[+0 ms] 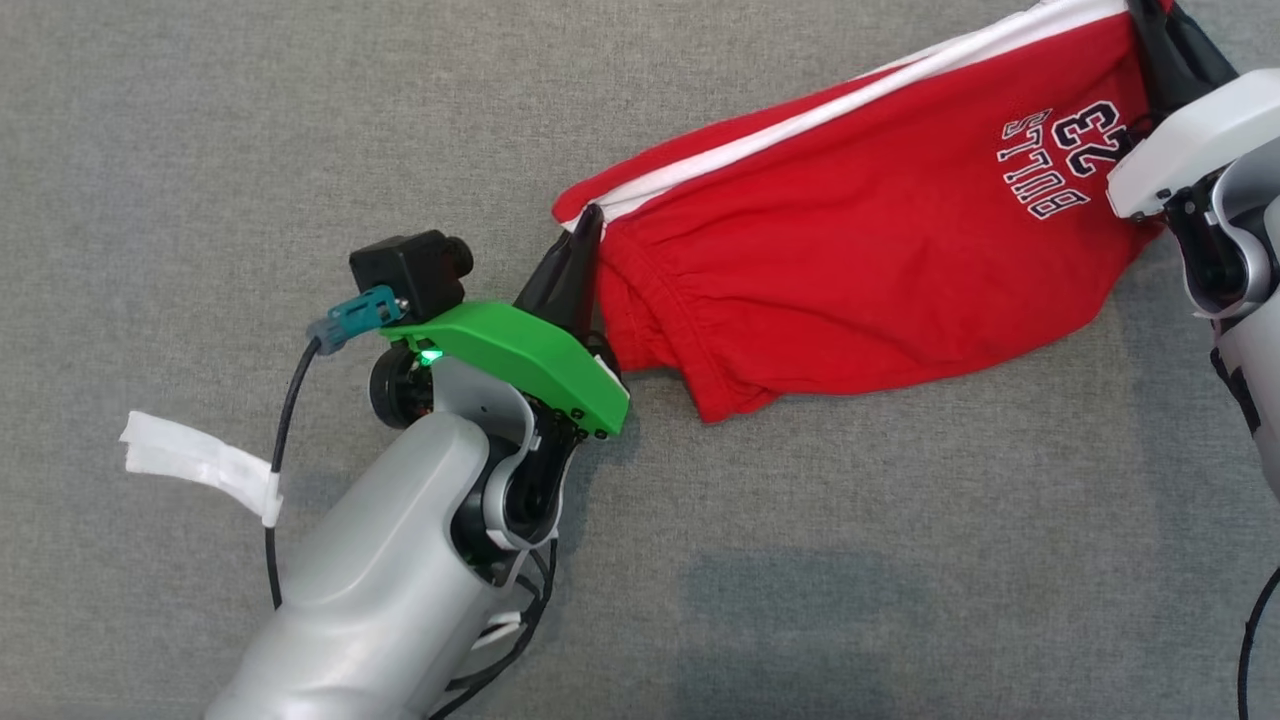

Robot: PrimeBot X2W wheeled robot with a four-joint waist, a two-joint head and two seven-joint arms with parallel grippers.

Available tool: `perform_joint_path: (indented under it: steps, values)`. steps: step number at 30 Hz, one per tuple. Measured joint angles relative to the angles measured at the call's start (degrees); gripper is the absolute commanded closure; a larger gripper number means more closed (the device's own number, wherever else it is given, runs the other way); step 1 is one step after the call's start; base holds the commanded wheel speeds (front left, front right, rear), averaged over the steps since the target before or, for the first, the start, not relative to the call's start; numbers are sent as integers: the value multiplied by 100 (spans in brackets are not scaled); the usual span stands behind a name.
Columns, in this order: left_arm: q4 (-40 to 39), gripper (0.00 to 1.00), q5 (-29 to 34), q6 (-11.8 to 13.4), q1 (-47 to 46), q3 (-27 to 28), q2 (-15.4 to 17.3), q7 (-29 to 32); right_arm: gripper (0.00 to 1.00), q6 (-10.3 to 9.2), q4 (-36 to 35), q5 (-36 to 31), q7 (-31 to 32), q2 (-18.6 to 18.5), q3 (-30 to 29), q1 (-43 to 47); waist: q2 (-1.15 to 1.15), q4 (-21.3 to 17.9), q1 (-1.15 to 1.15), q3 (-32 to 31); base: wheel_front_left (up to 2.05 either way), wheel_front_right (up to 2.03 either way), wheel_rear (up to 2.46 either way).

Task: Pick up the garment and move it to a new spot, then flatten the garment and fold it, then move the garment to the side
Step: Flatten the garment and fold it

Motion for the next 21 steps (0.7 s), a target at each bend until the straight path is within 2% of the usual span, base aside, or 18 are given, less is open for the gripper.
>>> perform_joint_path:
  steps: [5,6,8,9,10,11,12,13,14,15,21]
  values:
    - [245,100,4,-82,-162,-64,-119,18,100,-1,348,44,-40,-18,272,-263,0,24,0,133,0,0,0]
    - [280,100,12,-90,-192,-83,-130,27,96,-1,397,56,-43,-18,328,-292,0,27,0,153,0,0,0]
    - [353,100,23,-109,-243,-111,-142,29,64,-1,490,112,-67,-12,433,-360,0,30,0,185,0,0,0]
    - [377,87,48,-110,-266,-124,-143,27,11,-2,521,138,-96,-10,474,-389,0,29,0,196,0,0,0]
    - [394,70,102,-115,-297,-153,-136,25,0,-2,546,170,-100,-10,527,-412,0,25,0,206,0,0,0]
    - [407,58,153,-114,-333,-178,-124,24,0,-2,560,197,-100,-8,599,-431,0,20,0,213,0,0,0]
    - [425,51,191,-114,-367,-213,-101,25,0,-2,572,205,-101,-7,671,-450,0,11,0,217,0,0,0]
    - [439,36,225,-114,-392,-258,-86,27,0,-2,577,209,-115,-9,745,-470,0,0,0,215,0,0,0]
    - [444,13,248,-113,-398,-286,-71,33,0,-2,571,237,-131,-9,803,-483,0,-10,0,207,0,0,0]
    - [446,0,282,-113,-397,-298,-52,35,0,-2,557,282,-144,-5,868,-485,0,-22,0,195,0,0,0]
    - [364,0,292,-132,-239,-345,140,101,0,-2,296,606,-229,-9,1236,-380,0,-105,0,7,0,0,0]
